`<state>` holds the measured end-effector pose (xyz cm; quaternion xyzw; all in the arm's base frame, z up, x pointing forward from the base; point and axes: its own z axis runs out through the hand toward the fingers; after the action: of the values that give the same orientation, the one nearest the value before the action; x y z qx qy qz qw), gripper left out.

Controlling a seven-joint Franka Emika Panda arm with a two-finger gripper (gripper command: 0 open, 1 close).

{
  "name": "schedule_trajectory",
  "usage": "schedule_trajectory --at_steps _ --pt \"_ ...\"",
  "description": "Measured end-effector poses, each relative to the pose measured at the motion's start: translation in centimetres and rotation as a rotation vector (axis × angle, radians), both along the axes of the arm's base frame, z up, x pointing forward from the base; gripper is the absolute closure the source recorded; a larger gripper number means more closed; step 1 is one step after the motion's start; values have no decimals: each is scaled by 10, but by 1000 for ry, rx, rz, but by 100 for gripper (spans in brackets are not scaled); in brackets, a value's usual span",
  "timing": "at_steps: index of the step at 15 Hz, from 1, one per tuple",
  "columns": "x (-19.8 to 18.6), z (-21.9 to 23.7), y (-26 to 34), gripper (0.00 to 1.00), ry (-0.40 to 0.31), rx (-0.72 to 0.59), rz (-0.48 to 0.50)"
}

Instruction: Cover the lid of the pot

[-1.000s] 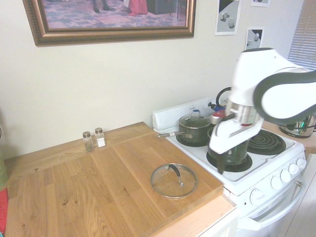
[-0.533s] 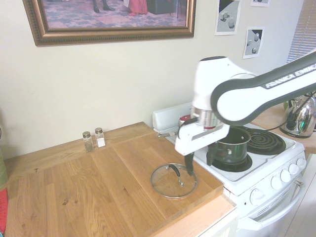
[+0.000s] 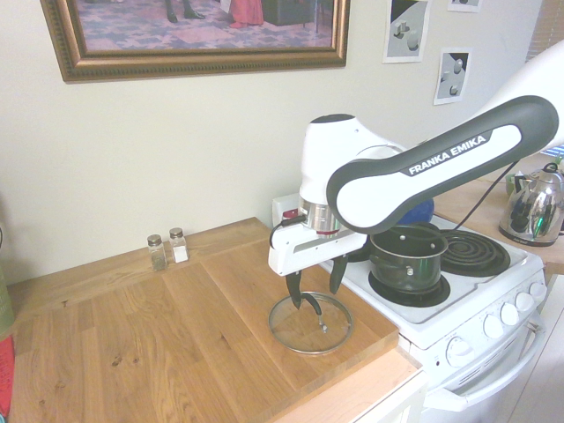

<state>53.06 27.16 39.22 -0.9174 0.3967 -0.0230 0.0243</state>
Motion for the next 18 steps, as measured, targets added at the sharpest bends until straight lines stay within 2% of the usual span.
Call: schedule_trajectory --at_steps 8,9,18 --pt "10 -20 3 0 23 -7 -1" --pt "8 -21 5 100 24 -8 4" --pt "8 -27 11 100 25 -21 19"
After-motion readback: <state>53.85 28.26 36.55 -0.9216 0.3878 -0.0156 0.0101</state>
